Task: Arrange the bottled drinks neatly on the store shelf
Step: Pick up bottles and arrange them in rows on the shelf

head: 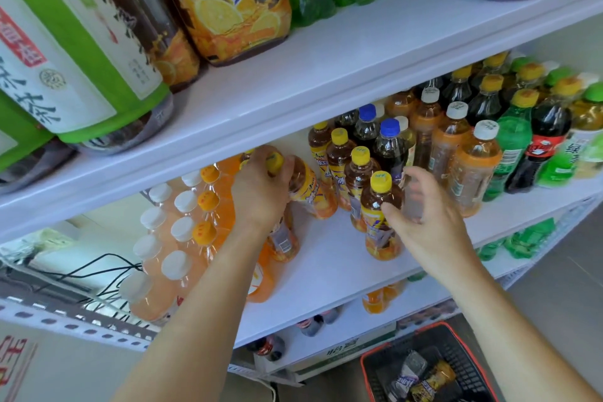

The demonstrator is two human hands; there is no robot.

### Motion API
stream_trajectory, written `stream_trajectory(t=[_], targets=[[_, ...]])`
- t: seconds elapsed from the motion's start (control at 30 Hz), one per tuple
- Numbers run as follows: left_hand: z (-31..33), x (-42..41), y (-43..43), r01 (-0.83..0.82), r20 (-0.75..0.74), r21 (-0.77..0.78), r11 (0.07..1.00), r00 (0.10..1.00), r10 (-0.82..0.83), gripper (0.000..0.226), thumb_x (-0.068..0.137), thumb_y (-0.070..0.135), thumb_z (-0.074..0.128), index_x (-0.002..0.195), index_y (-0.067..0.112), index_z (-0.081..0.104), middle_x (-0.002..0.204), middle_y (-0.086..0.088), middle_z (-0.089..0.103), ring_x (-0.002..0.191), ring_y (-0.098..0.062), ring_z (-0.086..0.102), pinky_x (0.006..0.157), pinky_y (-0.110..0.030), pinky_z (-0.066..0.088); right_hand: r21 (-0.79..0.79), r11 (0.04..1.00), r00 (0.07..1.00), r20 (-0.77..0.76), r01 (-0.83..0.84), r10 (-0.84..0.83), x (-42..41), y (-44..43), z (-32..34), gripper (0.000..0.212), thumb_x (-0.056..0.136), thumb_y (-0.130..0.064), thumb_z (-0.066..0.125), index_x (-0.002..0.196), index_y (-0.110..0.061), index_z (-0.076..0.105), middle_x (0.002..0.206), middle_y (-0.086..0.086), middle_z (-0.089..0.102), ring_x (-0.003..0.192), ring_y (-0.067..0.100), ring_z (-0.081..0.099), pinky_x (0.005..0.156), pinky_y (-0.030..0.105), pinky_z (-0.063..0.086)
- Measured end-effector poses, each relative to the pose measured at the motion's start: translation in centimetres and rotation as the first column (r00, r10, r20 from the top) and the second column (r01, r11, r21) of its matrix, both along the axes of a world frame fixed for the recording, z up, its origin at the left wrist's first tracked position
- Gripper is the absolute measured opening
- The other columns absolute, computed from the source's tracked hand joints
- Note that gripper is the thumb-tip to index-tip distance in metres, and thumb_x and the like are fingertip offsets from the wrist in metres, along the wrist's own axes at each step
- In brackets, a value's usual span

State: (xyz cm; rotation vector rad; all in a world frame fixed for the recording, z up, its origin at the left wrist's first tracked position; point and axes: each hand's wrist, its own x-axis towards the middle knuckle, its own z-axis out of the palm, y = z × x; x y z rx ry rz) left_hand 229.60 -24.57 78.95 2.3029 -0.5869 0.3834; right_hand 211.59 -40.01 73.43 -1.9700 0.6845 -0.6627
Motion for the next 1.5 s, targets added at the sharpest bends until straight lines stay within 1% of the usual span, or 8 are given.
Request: stream_trajectory(t=[0.23,0.7,0.87,0.97,1.03,1.17,1.33,1.5], targets=[[-2.6,4.8,-4.7,-0.062,-0.109,0.164,0.985,0.991,0.080,0.027,0.096,0.034,0.059,0.111,0.013,0.063,0.109,-0.015,0.069,0.102,-0.036,0.063,0.068,-0.031,0.036,-0.246,0.966,0.995,-0.083,-0.077,0.058,3.0,-0.1,0.1,0.065,0.088,-0.025,0.070,0.146,-0.027,0.041,0.119,0.008,0.058,0.108,0.028,0.057,0.079,0.033,0.047],[-2.0,7.7,-7.3,0.016,-0.346,0.305,0.952,0.933,0.095,0.030,0.103,0.009,0.040,0.130,0.005,0.051,0.107,-0.024,0.056,0.108,-0.039,0.058,0.092,-0.042,0.051,-0.132,0.989,0.997,-0.036,-0.067,0.063,3.3,-0.8,-1.9,0.046,0.088,-0.030,0.070,0.130,-0.017,0.054,0.119,0.004,0.062,0.108,0.026,0.057,0.082,0.034,0.046],[-0.2,6.6,-6.7,0.094,-0.440,0.435,0.895,0.890,0.120,0.039,0.093,-0.010,0.038,0.070,0.019,0.026,0.070,-0.002,0.016,0.068,-0.024,0.042,0.072,-0.036,0.044,-0.097,0.993,0.996,-0.059,-0.071,0.065,3.4,-0.8,-2.2,0.041,0.090,-0.038,0.064,0.127,-0.025,0.053,0.118,-0.002,0.061,0.107,0.023,0.057,0.079,0.032,0.043],[1.1,6.2,-5.6,0.111,-0.427,0.449,0.886,0.898,0.103,0.013,0.092,-0.008,0.044,0.102,-0.004,0.051,0.071,-0.001,0.025,0.069,-0.020,0.044,0.075,-0.039,0.049,-0.086,0.994,0.996,-0.062,-0.062,0.057,3.2,-0.5,-2.2,0.045,0.089,-0.042,0.064,0.128,-0.026,0.050,0.119,-0.002,0.061,0.107,0.022,0.057,0.079,0.032,0.043],[1.8,4.8,-4.1,0.106,-0.328,0.360,0.927,0.944,0.019,0.042,0.084,-0.006,0.053,0.125,-0.002,0.056,0.078,-0.003,0.049,0.079,-0.027,0.054,0.081,-0.042,0.055,-0.091,0.995,0.997,-0.059,-0.048,0.042,2.8,-0.3,-2.1,0.052,0.088,-0.043,0.063,0.134,-0.022,0.047,0.126,0.000,0.058,0.114,0.023,0.055,0.086,0.036,0.048],[2.1,0.1,1.0,0.046,0.256,0.410,0.911,0.953,-0.163,0.026,0.076,0.005,0.057,0.093,0.013,0.075,0.084,0.000,0.067,0.089,-0.035,0.063,0.064,-0.025,0.043,-0.222,0.971,0.995,0.063,0.085,-0.073,1.0,0.6,-1.9,0.051,0.091,-0.033,0.063,0.135,-0.011,0.049,0.130,0.009,0.055,0.120,0.026,0.049,0.092,0.025,0.036],[-0.9,-0.4,3.8,-0.091,0.190,0.862,0.499,0.970,-0.152,0.029,0.098,0.022,0.049,0.124,0.021,0.061,0.124,-0.006,0.055,0.119,-0.031,0.045,0.084,-0.035,0.048,-0.395,0.903,0.963,0.260,0.170,-0.068,-1.0,2.5,-1.1,0.034,0.091,-0.016,0.057,0.121,-0.001,0.059,0.121,0.015,0.056,0.114,0.028,0.051,0.103,0.015,0.030],[-0.6,0.5,5.0,0.084,0.057,0.722,0.687,0.982,-0.180,0.040,0.085,0.013,0.069,0.123,0.025,0.064,0.118,-0.008,0.058,0.108,-0.033,0.048,0.089,-0.032,0.037,-0.398,0.916,0.964,0.257,0.050,0.059,-1.5,5.2,-1.3,0.032,0.093,-0.017,0.051,0.116,0.002,0.062,0.117,0.013,0.060,0.111,0.026,0.056,0.101,0.021,0.040]])
